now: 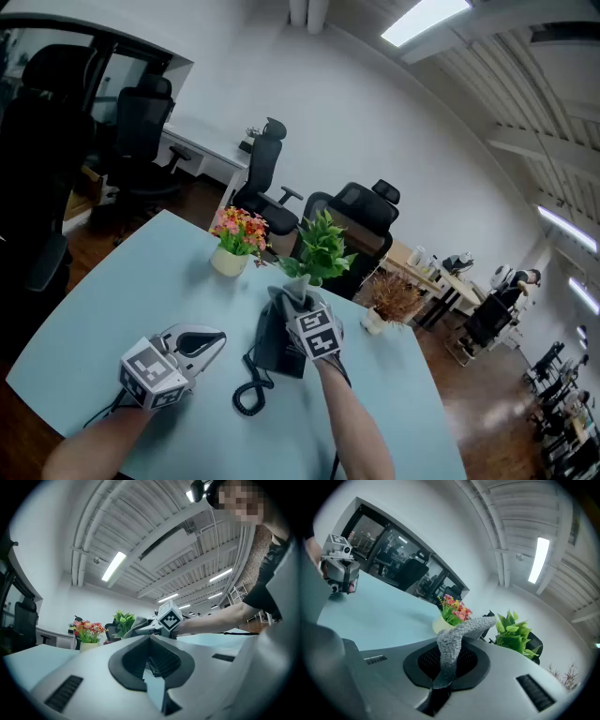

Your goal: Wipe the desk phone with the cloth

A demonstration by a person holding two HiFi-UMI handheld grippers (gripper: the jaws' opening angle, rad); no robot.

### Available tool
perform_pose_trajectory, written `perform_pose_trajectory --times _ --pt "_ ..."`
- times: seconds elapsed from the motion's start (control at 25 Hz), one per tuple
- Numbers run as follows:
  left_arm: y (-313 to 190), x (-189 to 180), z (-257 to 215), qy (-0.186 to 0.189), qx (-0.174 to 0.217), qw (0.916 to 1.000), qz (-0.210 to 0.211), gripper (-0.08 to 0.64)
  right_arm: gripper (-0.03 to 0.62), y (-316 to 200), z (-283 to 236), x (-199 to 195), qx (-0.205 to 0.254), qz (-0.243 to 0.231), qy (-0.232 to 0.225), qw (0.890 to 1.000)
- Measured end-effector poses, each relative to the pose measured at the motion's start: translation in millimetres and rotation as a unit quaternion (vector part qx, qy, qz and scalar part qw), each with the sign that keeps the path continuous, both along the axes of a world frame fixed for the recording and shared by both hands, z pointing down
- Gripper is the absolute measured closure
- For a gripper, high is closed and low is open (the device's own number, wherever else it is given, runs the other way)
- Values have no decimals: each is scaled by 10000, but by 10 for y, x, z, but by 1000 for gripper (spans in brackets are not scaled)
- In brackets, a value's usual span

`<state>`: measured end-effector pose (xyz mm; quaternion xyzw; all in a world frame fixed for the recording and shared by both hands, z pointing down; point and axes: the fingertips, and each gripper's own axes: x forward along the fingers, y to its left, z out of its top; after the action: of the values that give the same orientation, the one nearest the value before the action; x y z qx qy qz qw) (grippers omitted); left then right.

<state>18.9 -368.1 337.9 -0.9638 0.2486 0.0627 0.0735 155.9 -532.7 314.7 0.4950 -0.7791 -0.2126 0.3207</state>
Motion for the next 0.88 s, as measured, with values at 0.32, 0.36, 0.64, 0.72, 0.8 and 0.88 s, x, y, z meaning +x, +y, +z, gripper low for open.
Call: perform_pose_trajectory --times 0.32,0.36,0.64,0.72,0.8,0.88 --pt "-9 52 77 -12 -141 9998 149 569 598 347 608 -14 -715 -437 673 9942" --pt "-13 56 83 -8 -175 9997 161 569 599 468 663 -61 -886 -599 647 9922" --pt "25 147 139 -56 -249 9991 334 569 598 1429 1136 -297 -2358 -1710 1006 9514" --pt "35 150 126 -59 -249 9990 355 569 598 1265 897 -235 -2037 -1511 683 9649" --pt "30 152 125 -57 -247 9990 357 569 598 900 512 -125 -1429 -1080 21 9838" --pt "41 158 112 -53 -242 9990 376 569 598 529 168 -23 -854 -646 -579 9926"
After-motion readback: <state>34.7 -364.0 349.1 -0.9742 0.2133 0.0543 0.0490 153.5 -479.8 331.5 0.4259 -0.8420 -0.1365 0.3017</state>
